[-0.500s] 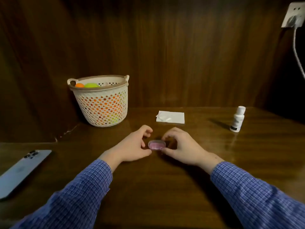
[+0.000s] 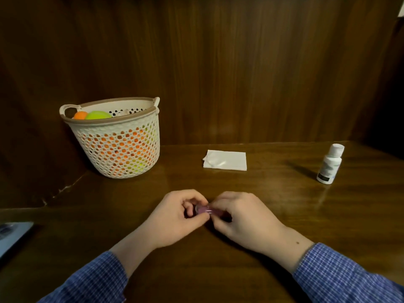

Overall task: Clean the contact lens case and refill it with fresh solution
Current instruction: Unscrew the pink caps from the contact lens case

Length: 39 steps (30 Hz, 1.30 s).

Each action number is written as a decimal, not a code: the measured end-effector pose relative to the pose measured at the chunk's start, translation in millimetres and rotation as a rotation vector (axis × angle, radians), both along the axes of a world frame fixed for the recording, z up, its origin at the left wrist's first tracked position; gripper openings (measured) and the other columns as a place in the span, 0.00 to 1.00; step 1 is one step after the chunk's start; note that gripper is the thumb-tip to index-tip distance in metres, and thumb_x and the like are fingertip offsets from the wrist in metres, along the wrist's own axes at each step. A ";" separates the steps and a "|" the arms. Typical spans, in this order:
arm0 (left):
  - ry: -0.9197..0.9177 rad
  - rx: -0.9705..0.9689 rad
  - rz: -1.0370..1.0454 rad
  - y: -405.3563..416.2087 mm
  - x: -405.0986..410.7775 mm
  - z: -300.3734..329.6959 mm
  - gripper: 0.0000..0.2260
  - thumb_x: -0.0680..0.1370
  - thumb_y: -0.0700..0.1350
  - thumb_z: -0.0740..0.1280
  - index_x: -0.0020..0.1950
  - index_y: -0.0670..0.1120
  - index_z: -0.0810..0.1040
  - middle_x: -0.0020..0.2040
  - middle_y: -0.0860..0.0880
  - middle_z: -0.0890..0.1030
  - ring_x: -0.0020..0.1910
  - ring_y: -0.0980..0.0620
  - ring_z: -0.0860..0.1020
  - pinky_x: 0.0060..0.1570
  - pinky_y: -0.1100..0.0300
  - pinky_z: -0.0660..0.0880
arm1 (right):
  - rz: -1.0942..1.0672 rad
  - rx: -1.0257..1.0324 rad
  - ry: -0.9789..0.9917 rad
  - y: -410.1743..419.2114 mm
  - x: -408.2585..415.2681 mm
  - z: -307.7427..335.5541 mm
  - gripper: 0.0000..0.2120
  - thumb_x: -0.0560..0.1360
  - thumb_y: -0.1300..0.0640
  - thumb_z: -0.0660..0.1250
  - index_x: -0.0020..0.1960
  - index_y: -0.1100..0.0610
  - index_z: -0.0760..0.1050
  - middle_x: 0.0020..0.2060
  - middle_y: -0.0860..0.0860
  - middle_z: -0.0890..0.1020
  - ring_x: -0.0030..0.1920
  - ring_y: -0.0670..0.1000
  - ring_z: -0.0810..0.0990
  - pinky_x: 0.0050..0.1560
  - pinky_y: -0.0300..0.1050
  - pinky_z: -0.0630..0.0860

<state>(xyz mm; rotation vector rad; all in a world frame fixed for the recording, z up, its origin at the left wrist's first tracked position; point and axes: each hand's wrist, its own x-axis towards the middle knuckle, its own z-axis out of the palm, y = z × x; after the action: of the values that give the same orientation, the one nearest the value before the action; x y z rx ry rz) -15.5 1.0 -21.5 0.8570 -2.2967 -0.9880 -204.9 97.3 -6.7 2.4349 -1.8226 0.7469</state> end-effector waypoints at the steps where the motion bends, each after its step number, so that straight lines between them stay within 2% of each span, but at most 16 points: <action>1: 0.025 0.018 0.001 0.2 -0.9 -0.1 0.08 0.76 0.48 0.76 0.51 0.60 0.84 0.42 0.57 0.83 0.36 0.62 0.75 0.36 0.68 0.74 | -0.010 0.007 0.000 0.0 0.2 1.6 0.15 0.79 0.45 0.64 0.61 0.47 0.84 0.52 0.43 0.85 0.48 0.43 0.82 0.51 0.40 0.82; 9: 0.131 0.181 0.004 -2.2 -4.1 0.0 0.08 0.74 0.44 0.78 0.51 0.51 0.85 0.43 0.49 0.86 0.36 0.57 0.75 0.35 0.66 0.73 | -0.027 0.000 0.040 0.6 2.1 4.3 0.14 0.81 0.46 0.62 0.55 0.48 0.84 0.45 0.45 0.86 0.43 0.44 0.83 0.48 0.43 0.81; 19: 0.109 0.224 0.016 -6.6 -4.8 0.1 0.16 0.73 0.44 0.79 0.57 0.51 0.77 0.48 0.51 0.88 0.38 0.55 0.75 0.39 0.64 0.75 | -0.024 -0.002 0.079 -0.9 5.1 5.1 0.14 0.81 0.47 0.60 0.52 0.49 0.84 0.42 0.45 0.84 0.41 0.45 0.80 0.47 0.42 0.79; 25: 0.079 0.245 0.020 -8.4 -4.5 1.7 0.21 0.73 0.45 0.79 0.60 0.53 0.74 0.48 0.53 0.88 0.37 0.55 0.77 0.39 0.64 0.75 | -0.024 -0.027 0.098 0.1 5.9 4.6 0.18 0.80 0.46 0.57 0.50 0.50 0.84 0.39 0.46 0.83 0.39 0.46 0.79 0.44 0.43 0.79; 33: 0.062 0.260 0.035 -11.1 -4.2 0.8 0.26 0.72 0.49 0.80 0.63 0.57 0.70 0.48 0.53 0.88 0.36 0.61 0.77 0.39 0.66 0.75 | -0.011 -0.082 0.108 -2.3 2.7 0.7 0.14 0.80 0.47 0.60 0.48 0.51 0.83 0.38 0.45 0.82 0.38 0.46 0.78 0.44 0.45 0.79; 36: 0.059 0.267 0.024 -12.3 -3.5 1.5 0.27 0.71 0.49 0.80 0.64 0.57 0.70 0.49 0.53 0.88 0.37 0.59 0.78 0.39 0.66 0.76 | -0.008 -0.069 0.062 -3.8 -0.5 0.8 0.18 0.79 0.44 0.58 0.51 0.50 0.84 0.40 0.45 0.84 0.40 0.46 0.81 0.45 0.43 0.80; 39: 0.039 0.258 0.000 -13.2 -2.5 2.1 0.28 0.71 0.46 0.80 0.66 0.56 0.71 0.50 0.54 0.87 0.38 0.59 0.78 0.40 0.66 0.76 | 0.029 -0.015 -0.074 -5.2 -11.9 -0.4 0.17 0.79 0.42 0.63 0.57 0.48 0.85 0.48 0.42 0.87 0.46 0.41 0.83 0.49 0.35 0.81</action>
<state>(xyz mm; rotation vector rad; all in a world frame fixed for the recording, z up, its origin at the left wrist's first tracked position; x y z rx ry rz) -18.0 -12.2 -19.4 0.9298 -2.1659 -1.3095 -216.8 92.2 -7.0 2.4617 -1.8019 0.8608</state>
